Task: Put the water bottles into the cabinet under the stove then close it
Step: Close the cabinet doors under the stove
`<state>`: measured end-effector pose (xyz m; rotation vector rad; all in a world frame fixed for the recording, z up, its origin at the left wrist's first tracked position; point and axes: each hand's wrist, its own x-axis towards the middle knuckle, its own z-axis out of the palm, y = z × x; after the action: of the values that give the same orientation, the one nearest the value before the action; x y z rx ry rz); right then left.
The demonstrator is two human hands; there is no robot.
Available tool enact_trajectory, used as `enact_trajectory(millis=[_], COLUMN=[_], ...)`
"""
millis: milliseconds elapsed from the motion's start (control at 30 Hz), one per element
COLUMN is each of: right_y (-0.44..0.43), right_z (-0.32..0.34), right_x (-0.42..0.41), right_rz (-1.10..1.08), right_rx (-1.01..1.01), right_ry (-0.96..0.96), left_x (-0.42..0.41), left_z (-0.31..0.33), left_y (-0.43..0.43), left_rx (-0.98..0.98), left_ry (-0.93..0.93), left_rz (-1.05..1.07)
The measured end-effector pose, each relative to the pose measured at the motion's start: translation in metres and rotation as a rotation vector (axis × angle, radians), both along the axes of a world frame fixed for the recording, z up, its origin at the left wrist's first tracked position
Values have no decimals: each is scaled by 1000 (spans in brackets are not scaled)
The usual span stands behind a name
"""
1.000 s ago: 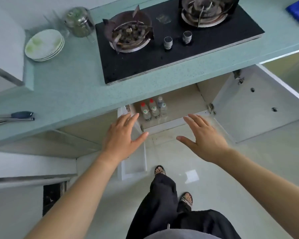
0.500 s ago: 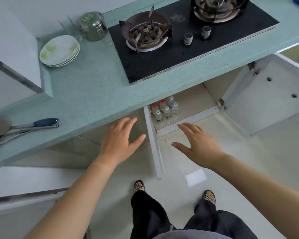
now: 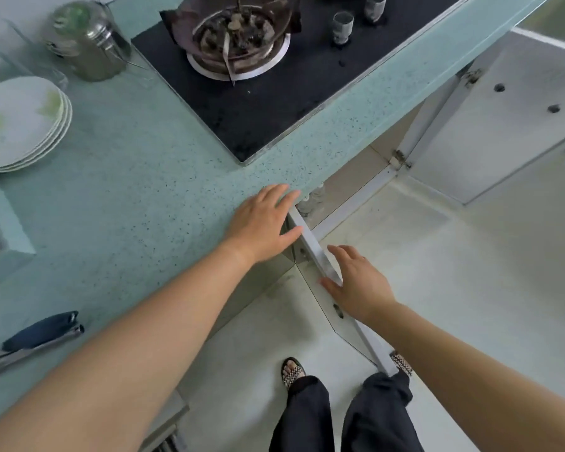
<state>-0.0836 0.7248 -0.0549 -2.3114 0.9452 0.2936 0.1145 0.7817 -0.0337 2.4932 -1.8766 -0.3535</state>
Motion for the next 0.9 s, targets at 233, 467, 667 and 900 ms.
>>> enact_trajectory(millis=[233, 467, 667, 900], right_y=[-2, -28, -79, -164], right_z=[-24, -25, -28, -40], right_x=[4, -15, -23, -14], right_rz=[-87, -92, -123, 84], right_rx=[18, -93, -189, -295], right_ry=[-96, -157, -177, -322], left_x=[17, 18, 16, 5], left_z=[-29, -32, -33, -28], left_y=[-36, -33, -35, -109], left_rx=[-82, -137, -174, -217], left_ry=[-49, -8, -29, -8], left_rz=[-77, -86, -57, -11])
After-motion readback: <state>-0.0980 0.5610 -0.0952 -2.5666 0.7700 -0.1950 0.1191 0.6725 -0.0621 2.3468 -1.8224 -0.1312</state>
